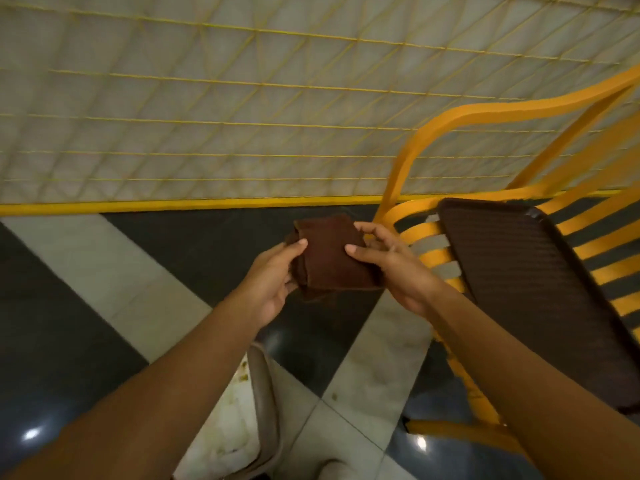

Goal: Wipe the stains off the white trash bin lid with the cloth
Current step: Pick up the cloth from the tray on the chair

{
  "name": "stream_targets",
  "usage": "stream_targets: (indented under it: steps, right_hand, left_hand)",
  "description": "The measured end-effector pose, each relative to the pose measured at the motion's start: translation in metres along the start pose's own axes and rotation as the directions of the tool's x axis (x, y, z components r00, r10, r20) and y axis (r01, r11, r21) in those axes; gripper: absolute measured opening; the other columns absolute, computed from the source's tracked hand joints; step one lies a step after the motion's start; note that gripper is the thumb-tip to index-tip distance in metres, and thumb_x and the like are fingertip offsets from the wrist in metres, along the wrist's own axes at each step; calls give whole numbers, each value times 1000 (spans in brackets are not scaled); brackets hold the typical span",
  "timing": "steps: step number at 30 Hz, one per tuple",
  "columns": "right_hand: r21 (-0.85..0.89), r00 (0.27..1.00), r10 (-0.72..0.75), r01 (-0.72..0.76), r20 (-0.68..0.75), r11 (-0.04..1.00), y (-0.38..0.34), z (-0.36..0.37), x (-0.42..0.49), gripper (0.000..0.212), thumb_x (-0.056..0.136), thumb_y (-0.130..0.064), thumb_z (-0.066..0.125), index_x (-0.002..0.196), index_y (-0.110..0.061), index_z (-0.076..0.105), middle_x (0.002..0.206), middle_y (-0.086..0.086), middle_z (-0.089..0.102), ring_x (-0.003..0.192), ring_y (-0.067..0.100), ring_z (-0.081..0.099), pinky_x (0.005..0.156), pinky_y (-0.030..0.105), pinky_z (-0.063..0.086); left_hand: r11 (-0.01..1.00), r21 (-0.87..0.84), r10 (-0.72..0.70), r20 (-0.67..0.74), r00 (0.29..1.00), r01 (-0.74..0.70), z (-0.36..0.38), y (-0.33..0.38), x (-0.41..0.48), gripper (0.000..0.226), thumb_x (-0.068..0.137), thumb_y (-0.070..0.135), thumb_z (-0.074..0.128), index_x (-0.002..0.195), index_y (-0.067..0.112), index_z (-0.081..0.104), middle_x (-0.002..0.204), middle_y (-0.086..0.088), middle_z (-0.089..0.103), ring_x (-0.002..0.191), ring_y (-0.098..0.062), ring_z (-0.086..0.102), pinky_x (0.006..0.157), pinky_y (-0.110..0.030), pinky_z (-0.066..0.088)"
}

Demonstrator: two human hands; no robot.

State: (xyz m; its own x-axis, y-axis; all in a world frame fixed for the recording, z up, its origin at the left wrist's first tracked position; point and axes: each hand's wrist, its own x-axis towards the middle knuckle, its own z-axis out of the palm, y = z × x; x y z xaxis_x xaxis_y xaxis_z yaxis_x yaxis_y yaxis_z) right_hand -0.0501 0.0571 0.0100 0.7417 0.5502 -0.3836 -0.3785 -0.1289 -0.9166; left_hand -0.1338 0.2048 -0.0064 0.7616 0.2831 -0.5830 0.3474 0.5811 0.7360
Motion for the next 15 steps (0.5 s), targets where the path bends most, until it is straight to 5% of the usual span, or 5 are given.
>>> stream_targets:
  steps: [2,7,12,15]
  right_hand:
    - [-26,998,-50,51,30,998,14,26,1,34,84,-9,64,117,-17,58,109,6,66,97,15,65,76,23,54]
    - [10,989,-144,144,46,990,53,72,-11,35,86,-4,60,120,-13,57,103,5,66,91,12,65,76,22,55]
    - [32,988,-139,137,68,990,76,97,-55,32,87,-3,58,112,-22,58,113,15,61,105,26,61,90,37,52]
    - [36,985,-100,95,142,995,84,108,-82,32,88,-4,57,115,-21,59,116,14,61,109,29,59,94,42,50]
  left_hand:
    - [999,36,12,-45,999,-10,-24,-3,-6,23,93,24,49,115,19,56,113,-4,63,90,-12,61,70,-28,47]
    - [999,40,-8,-209,978,17,-62,-26,-27,62,91,40,52,143,18,26,151,-5,24,137,-27,24,106,-49,30]
    - [978,-177,-138,-148,979,111,-79,-58,-74,64,90,45,49,140,12,27,139,-18,40,119,-40,47,95,-53,38]
    - [953,-257,-174,-37,984,159,-86,-64,-100,54,91,50,44,121,5,48,117,-20,56,102,-36,58,84,-52,48]
